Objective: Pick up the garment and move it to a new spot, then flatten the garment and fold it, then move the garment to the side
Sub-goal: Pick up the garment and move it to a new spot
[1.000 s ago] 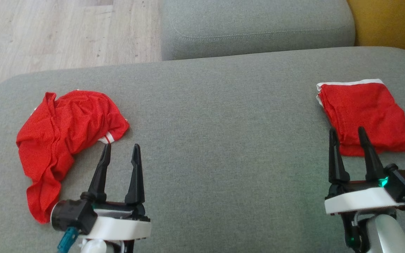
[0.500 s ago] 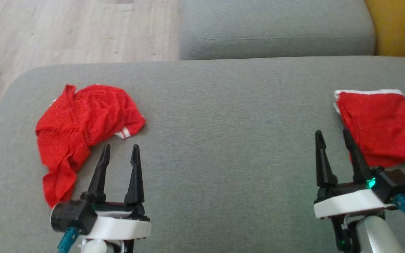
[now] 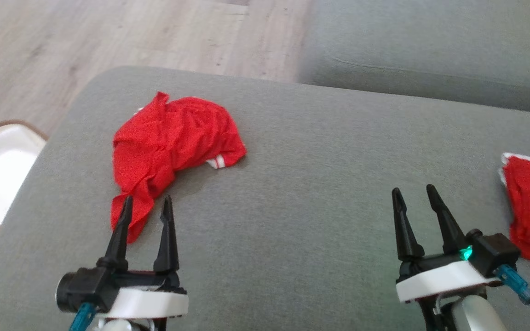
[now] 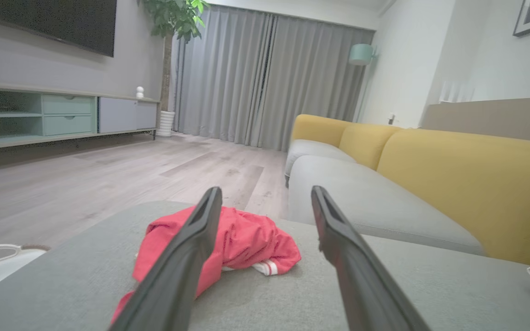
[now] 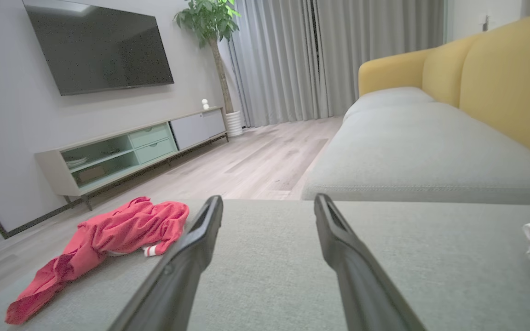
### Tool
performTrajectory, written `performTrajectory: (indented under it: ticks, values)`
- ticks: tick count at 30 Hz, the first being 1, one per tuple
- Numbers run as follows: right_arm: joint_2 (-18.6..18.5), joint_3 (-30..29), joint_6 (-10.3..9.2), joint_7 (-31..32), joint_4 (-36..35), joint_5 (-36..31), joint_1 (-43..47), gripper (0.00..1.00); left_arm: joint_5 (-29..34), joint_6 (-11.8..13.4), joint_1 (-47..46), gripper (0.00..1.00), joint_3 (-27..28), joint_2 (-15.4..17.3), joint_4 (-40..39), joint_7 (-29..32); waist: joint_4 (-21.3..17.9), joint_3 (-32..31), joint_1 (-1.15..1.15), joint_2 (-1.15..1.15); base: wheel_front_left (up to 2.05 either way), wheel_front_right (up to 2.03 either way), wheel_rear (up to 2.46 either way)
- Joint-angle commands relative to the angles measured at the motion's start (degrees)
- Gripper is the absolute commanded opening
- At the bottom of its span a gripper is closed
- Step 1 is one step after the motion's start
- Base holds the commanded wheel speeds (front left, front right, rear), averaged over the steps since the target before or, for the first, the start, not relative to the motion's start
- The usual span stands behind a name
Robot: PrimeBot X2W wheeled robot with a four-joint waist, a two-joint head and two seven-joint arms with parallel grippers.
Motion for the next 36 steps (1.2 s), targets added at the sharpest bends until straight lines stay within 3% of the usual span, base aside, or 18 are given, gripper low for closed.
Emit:
performTrajectory:
  ticks: [1, 13, 23, 28, 31, 36]
  values:
    - [-0.1, 1.76, 0.39, -0.61, -1.6, 0.8, -1.4, 1.0, 0.53, 0.11, -1.19, 1.0, 2.49, 0.08, -1.63, -0.54, 2.27, -0.35, 0.0, 0.0, 0.0, 0.0, 0.0]
    - [-0.1, 2.93, 0.39, -0.61, -1.22, 1.84, -1.13, 1.0, 1.25, -0.33, -0.61, 1.0, 4.3, 0.08, -1.73, -0.54, 5.26, -0.39, 0.0, 0.0, 0.0, 0.0, 0.0]
    - [-0.1, 3.01, 0.39, -0.61, -1.47, 1.27, -1.97, 1.0, 1.04, 0.25, -1.52, 1.0, 5.84, 0.08, -2.41, -0.54, 3.62, 1.36, 0.0, 0.0, 0.0, 0.0, 0.0]
    - [-0.1, 2.31, 0.39, -0.61, -2.48, 0.46, -3.12, 1.0, 2.19, -0.89, -3.64, 1.0, 8.34, 0.44, -2.21, -0.54, 2.2, 4.18, 0.0, 0.0, 0.0, 0.0, 0.0]
    - [-0.1, 1.3, 0.39, -0.61, -3.75, -0.43, -4.36, 1.0, 2.76, -1.98, -6.84, 1.0, 10.57, 2.18, 0.01, -0.54, 1.1, 6.92, 0.0, 0.0, 0.0, 0.0, 0.0]
    - [-0.1, -0.27, 0.39, -0.61, -6.37, -2.58, -6.43, 1.0, 3.4, -3.72, -16.1, 1.0, 11.26, 8.15, 9.83, 0.93, -0.46, 11.82, 0.0, 0.0, 0.0, 0.0, 0.0]
